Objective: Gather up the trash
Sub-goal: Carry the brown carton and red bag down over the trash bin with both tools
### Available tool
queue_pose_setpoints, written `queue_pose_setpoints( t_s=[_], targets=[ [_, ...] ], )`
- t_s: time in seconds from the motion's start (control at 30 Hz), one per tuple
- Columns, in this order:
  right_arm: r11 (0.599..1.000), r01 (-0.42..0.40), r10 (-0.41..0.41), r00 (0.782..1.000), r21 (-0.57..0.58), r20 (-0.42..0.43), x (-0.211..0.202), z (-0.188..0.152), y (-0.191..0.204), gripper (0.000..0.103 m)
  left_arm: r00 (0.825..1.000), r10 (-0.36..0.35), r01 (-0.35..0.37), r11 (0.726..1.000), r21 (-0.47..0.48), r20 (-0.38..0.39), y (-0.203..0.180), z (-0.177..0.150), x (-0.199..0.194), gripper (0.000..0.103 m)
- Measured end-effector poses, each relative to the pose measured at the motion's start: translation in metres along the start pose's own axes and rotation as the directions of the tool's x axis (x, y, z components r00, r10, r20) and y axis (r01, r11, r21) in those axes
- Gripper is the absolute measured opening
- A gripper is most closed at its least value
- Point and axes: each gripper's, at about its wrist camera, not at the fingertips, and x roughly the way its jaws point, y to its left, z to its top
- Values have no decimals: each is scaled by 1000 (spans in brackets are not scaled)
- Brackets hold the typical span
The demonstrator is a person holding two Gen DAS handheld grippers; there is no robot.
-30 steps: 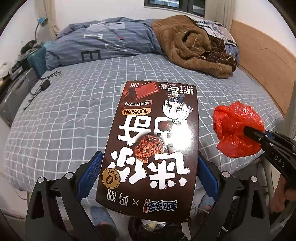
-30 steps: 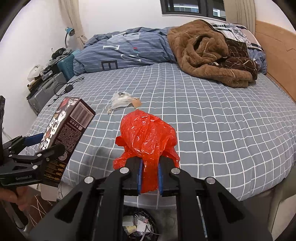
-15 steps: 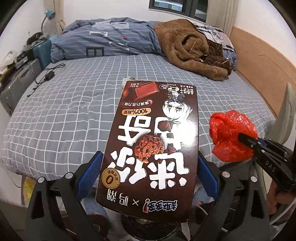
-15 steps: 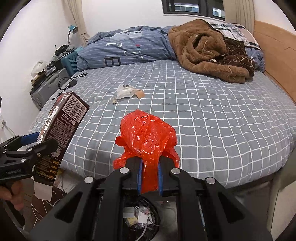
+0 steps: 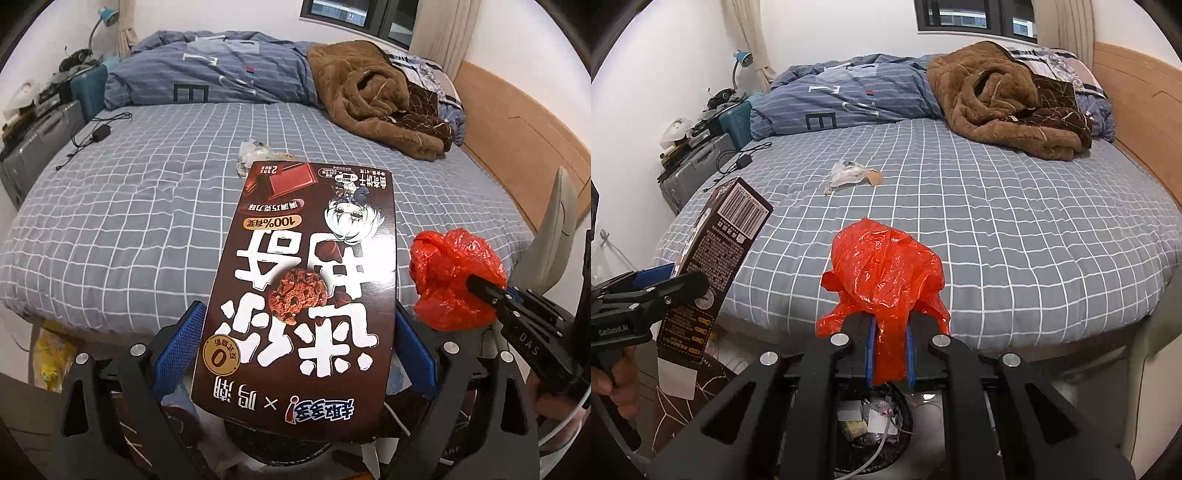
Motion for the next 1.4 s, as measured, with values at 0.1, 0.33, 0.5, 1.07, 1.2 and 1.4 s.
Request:
queue_pose_setpoints(
  t_s=[0.1, 0.33, 0.5, 1.07, 1.2, 1.4],
  targets=[
    [1000, -2, 2, 1000, -6, 1, -6, -7, 2, 11, 1000, 4, -4, 1000, -2, 2, 0, -4, -3, 92],
    [1000, -8, 7, 1000, -14, -15, -13, -29, 9, 11, 1000, 20, -20, 1000, 5, -5, -6, -28, -11, 92],
    [1000, -14, 13, 1000, -19, -26, -16, -43, 12, 11, 1000, 28, -28, 1000, -1, -6, -5, -43, -12, 92],
    [1000, -11, 10, 997, -18, -74, -12, -84, 16, 11, 998, 51, -52, 998, -28, -38, 4, -89, -8, 92],
    [1000, -15, 13, 995, -19, -96, -6, -95, 19, 11, 997, 58, -60, 998, -37, -56, 8, -94, -5, 92],
    [1000, -10, 8, 993, -19, -114, 3, -111, 20, 11, 995, 68, -70, 997, -22, -75, 6, -92, 0, 92]
  ],
)
